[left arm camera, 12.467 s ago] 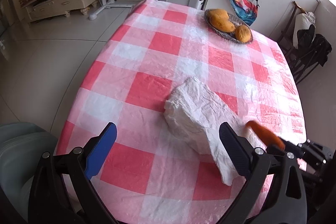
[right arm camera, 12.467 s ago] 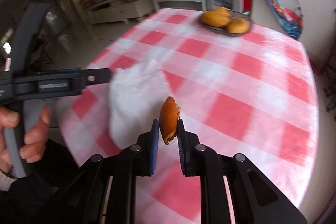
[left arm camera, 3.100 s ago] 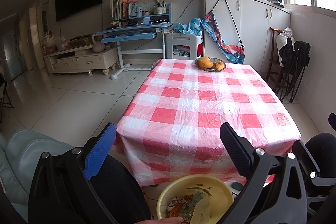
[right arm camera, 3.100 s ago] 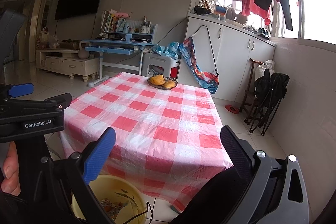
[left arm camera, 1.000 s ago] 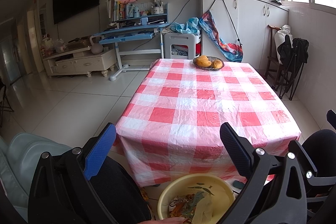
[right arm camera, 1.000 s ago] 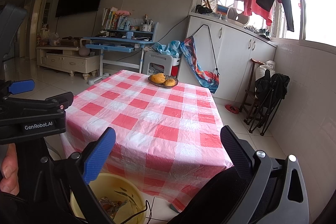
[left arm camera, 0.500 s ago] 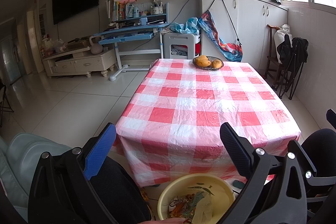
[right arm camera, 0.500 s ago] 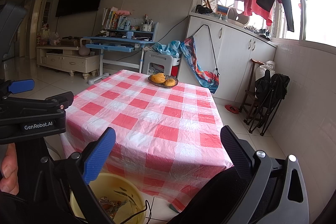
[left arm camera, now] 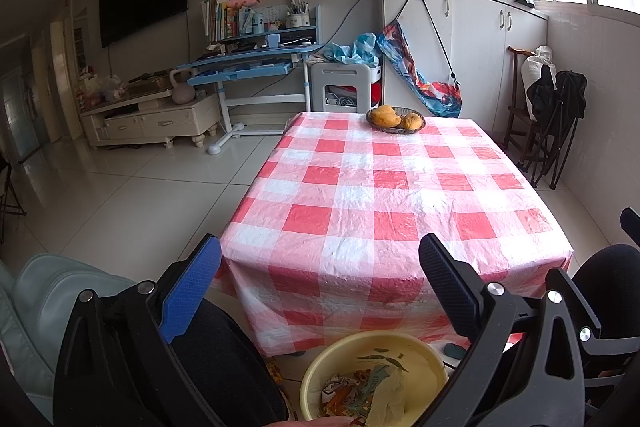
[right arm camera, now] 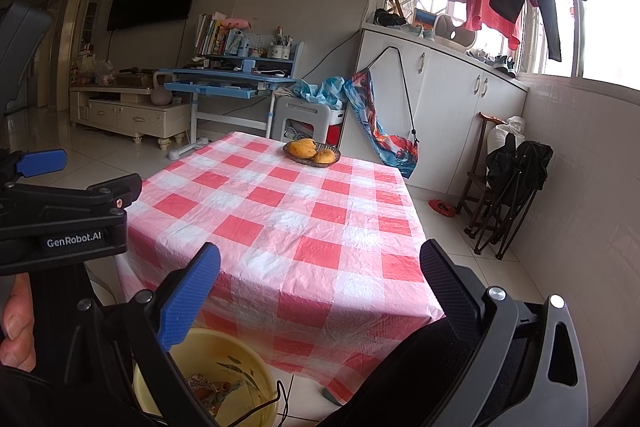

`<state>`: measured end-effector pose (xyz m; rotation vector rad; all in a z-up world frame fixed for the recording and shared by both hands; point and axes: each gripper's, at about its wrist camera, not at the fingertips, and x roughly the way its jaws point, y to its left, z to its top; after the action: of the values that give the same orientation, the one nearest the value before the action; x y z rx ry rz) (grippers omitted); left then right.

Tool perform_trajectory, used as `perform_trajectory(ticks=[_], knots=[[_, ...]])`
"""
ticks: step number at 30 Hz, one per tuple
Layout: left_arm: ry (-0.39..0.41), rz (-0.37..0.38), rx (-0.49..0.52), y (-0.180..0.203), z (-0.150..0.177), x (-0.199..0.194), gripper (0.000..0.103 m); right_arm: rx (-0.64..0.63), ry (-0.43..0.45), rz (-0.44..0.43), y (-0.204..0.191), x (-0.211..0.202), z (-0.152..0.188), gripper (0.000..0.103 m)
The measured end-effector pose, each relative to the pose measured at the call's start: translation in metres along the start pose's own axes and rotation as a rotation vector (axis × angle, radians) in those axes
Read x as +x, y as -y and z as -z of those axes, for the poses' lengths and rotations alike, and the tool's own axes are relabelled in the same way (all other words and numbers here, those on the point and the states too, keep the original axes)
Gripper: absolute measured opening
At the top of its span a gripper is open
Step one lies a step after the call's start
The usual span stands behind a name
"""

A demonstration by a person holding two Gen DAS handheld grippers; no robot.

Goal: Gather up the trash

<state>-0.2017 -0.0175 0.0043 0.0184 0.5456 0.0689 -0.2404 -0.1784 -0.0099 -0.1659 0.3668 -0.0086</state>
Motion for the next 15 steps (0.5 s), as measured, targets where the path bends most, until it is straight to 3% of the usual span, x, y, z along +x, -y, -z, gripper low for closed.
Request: perform_trajectory(ticks=[15], knots=[[0.001,0.0,0.0,0.0004,-0.0001,-0.0004,0.096,-0.001,-0.002,-0.001,-0.0007,0.0005,0.0006,0.095]])
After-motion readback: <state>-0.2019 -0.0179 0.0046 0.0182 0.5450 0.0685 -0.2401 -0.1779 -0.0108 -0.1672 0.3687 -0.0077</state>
